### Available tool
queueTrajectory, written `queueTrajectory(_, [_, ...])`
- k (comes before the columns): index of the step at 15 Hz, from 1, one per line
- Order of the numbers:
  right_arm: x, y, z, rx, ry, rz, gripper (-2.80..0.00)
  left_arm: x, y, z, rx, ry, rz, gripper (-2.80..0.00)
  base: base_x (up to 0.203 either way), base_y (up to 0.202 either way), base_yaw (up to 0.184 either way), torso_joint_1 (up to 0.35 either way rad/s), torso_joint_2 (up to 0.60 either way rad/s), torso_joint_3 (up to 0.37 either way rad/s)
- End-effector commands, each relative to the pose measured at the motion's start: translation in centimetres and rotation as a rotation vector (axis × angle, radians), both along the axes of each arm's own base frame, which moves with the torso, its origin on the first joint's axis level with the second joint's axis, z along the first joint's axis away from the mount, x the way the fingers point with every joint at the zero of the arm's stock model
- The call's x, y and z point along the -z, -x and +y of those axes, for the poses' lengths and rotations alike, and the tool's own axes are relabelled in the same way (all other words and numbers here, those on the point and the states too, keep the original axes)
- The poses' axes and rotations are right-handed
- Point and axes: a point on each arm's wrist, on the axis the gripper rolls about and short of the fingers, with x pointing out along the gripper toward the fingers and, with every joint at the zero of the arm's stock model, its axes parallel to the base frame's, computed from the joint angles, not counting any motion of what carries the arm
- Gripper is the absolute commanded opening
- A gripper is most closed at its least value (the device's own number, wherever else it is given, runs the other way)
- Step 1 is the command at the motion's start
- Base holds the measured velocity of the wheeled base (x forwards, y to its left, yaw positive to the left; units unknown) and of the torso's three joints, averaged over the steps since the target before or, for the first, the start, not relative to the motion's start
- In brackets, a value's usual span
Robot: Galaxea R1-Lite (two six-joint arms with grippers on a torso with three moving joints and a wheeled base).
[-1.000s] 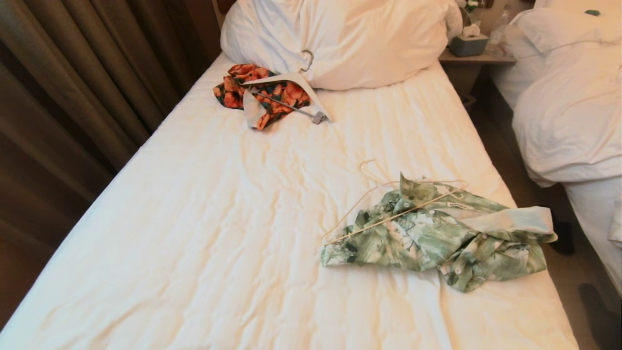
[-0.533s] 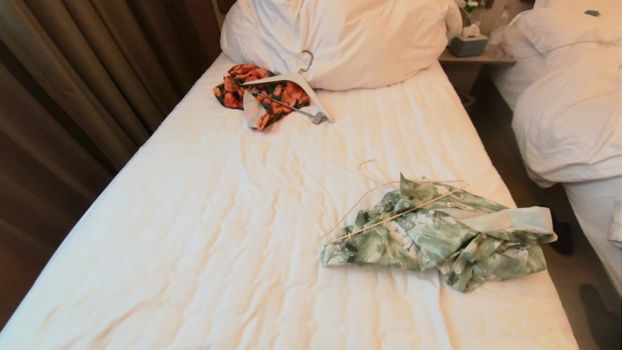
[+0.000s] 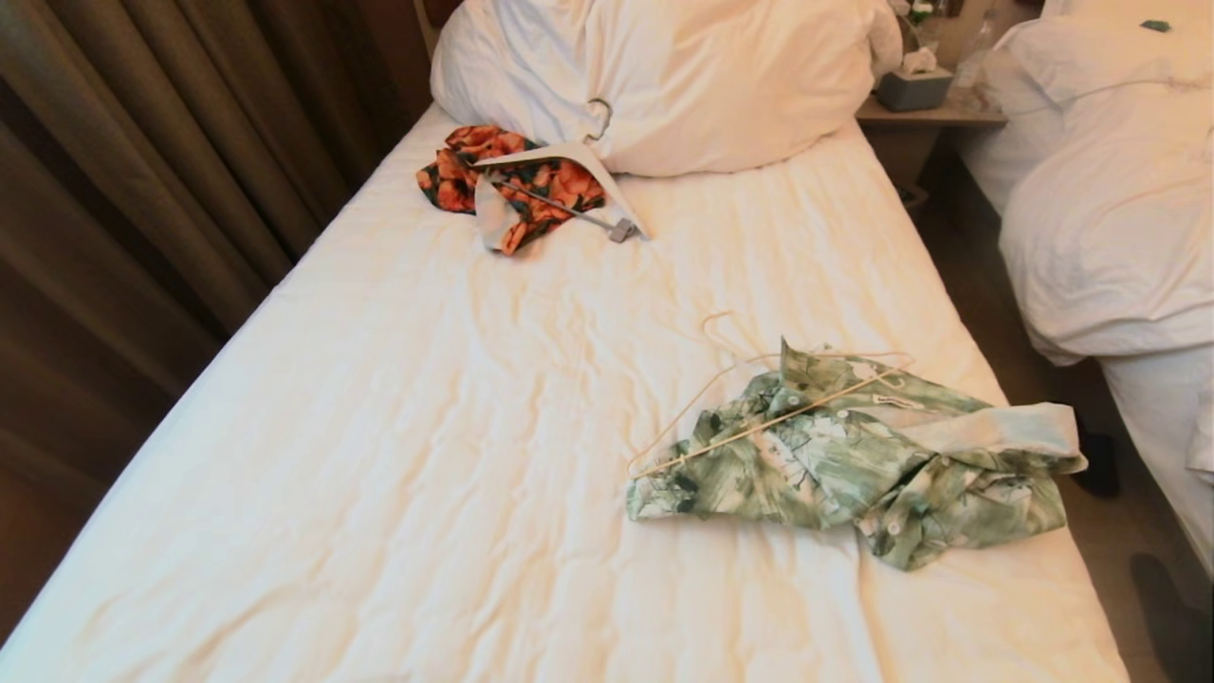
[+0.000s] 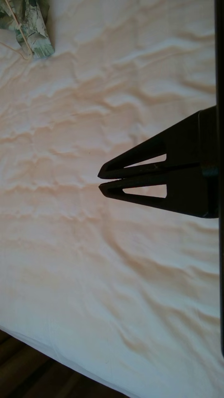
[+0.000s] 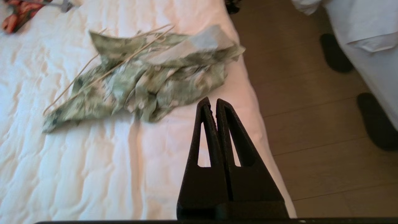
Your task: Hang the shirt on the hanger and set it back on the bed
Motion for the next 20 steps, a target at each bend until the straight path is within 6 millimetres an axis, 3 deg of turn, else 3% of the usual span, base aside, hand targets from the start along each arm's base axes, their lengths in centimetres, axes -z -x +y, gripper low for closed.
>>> queueTrajectory(1, [2.0,0.8,0.1,-0.044,0.000,-0.038,-2.80,0.0,0.0,0.0,0.000,-0.001,0.000,-2.80,0.000,0.000,0.000,0.000,0.00,0.000])
queueTrajectory(5, [5.9,-1.2,0.4,-0.147,0.029,-0.006,-2.80,0.0,0.0,0.0,0.000,-0.001,0.000,-2.80,0.000,0.000,0.000,0.000,0.00,0.000])
queueTrajectory(8, [8.5,-2.9,0.4,-0.143,0.189,-0.054,-2.80,0.0,0.0,0.0,0.000,-0.001,0.000,-2.80,0.000,0.000,0.000,0.000,0.00,0.000])
queueTrajectory(20, [9.3,-3.1,0.4,-0.131,0.194,-0.004,-2.80,0.0,0.0,0.0,0.000,-0.001,0.000,-2.80,0.000,0.000,0.000,0.000,0.00,0.000])
